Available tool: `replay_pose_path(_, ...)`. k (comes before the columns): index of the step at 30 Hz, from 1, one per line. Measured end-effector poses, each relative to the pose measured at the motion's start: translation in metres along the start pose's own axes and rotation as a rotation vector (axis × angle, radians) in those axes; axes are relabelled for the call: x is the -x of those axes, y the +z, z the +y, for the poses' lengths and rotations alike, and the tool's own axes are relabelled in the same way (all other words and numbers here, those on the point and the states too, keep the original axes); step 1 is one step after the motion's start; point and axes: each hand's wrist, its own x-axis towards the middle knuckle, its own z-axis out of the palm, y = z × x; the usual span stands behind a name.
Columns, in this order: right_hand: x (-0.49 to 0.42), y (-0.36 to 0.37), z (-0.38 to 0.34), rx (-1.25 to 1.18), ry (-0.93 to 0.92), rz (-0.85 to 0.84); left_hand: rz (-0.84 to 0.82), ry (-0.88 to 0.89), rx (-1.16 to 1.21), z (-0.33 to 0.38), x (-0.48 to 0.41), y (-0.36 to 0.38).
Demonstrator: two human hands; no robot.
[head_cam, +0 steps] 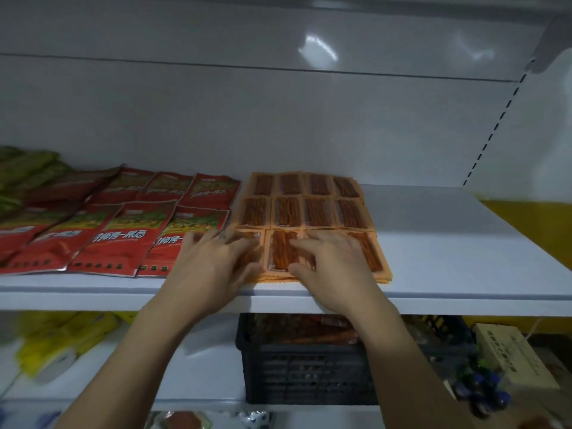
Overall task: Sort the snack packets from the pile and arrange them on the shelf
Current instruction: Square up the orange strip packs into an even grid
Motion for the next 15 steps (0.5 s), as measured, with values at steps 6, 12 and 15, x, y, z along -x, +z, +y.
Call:
replay_pose_path(6,-0.006,0.012,-0.019,0.031,-0.094,-0.097,-0.082,-0.035,0.015,-0.014,0.010,0.003)
replay_pose_path(12,-0.003,0.013,-0.017,-0.002,-0.084,-0.099,-0.058,-0.020,0.049,-0.018,0.005,0.008)
replay_pose_path(15,-0.004,0.011,-0.017,0.006,-0.077,-0.113,-0.065,-0.011,0.045,-0.019,0.003,0.009)
